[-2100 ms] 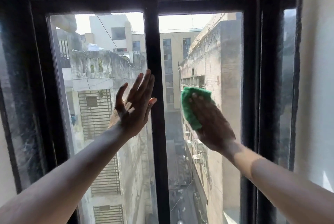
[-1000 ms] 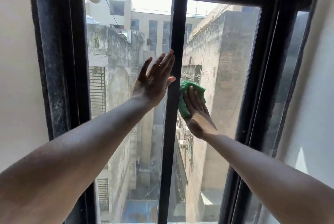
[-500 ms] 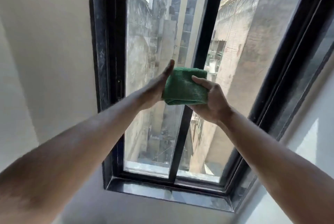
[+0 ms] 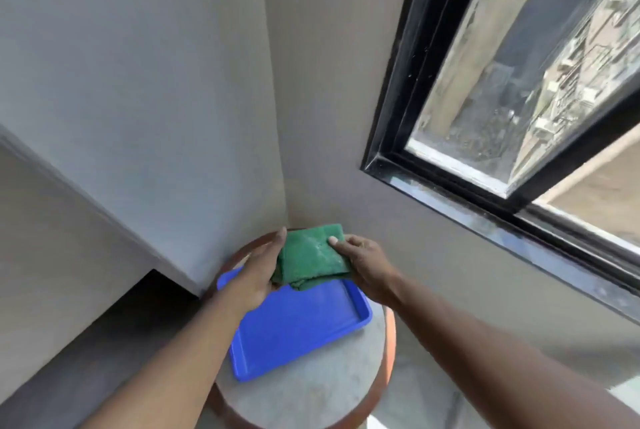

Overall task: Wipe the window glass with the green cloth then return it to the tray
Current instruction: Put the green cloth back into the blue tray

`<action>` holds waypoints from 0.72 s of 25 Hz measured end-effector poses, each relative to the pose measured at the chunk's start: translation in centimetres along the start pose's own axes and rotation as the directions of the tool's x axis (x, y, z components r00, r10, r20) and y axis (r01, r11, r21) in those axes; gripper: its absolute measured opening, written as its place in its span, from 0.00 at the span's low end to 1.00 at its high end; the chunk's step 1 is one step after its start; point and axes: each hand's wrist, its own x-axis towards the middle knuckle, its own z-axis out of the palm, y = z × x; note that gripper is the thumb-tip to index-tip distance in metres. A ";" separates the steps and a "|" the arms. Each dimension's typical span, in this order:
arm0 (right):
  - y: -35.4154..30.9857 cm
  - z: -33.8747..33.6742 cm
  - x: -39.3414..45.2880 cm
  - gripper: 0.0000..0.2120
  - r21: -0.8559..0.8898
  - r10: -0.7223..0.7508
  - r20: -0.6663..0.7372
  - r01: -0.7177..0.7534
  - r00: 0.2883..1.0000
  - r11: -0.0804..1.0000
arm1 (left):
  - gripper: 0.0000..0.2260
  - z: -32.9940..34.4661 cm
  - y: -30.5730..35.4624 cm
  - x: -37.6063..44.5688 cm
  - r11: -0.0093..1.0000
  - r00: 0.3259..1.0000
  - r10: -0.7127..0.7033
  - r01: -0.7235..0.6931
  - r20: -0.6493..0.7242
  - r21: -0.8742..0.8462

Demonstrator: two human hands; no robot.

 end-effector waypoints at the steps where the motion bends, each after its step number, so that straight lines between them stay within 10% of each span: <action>1: 3.6 0.1 2.4 0.12 -0.023 0.049 -0.002 -0.049 0.999 0.999 | 0.19 -2.2 -3.7 1.4 0.998 0.998 -0.050 0.049 -0.029 -0.048; 6: 18.7 -1.5 14.9 0.17 -0.287 0.098 -0.145 -0.136 0.985 0.948 | 0.09 -8.3 -17.5 12.0 0.987 0.953 -0.102 0.060 -0.285 -0.151; 18: 33.7 -3.5 23.4 0.05 -0.903 -0.473 -0.164 0.061 0.866 0.426 | 0.26 -10.7 -27.8 22.6 0.809 0.801 0.323 0.044 -0.504 0.587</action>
